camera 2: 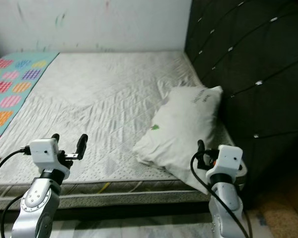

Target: Clean up the room

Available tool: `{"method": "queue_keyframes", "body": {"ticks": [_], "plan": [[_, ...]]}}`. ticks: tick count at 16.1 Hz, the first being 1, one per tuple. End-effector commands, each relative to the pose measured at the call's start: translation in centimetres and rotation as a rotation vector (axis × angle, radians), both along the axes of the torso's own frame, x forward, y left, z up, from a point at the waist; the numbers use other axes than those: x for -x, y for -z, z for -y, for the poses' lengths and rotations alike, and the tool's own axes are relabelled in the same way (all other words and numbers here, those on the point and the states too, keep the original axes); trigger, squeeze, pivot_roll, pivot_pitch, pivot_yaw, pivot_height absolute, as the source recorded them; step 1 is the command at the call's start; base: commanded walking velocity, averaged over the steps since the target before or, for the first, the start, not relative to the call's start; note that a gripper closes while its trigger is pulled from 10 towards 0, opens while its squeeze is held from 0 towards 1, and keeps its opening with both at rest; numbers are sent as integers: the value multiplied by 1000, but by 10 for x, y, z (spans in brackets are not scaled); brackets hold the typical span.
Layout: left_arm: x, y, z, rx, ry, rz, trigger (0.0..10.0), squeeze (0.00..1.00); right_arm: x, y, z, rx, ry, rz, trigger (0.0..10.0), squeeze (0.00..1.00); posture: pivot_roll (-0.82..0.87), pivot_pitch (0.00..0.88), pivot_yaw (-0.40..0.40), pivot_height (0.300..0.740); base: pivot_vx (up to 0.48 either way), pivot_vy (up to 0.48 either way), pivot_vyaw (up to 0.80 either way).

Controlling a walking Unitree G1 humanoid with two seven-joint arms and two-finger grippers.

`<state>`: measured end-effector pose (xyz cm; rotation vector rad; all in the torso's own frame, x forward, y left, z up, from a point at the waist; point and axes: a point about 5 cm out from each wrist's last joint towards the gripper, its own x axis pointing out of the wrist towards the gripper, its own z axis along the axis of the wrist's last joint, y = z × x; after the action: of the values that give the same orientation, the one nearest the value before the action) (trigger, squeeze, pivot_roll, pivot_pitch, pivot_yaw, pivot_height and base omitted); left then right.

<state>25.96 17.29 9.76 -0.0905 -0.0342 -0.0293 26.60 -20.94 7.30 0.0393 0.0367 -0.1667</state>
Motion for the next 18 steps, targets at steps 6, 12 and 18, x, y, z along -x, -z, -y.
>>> {"method": "queue_keyframes", "body": {"ticks": [6, 12, 18], "plan": [[0, -4, -6, -12, 3, 26, 10000, 0, -3, 0, -5, -19, -7, -1, 10000, 0, -68, 57, 11, 740, 418, 0, 0], [-1, -4, -6, -13, 6, 24, 10000, 0, -4, 0, -5, -18, -6, 1, 10000, 0, -69, 58, 12, 740, 423, 0, 0], [-3, 2, -9, -51, -48, -23, 10000, 0, -4, 0, -5, -18, -7, 0, 10000, 0, -69, 58, 12, 740, 57, 0, 0]]}}
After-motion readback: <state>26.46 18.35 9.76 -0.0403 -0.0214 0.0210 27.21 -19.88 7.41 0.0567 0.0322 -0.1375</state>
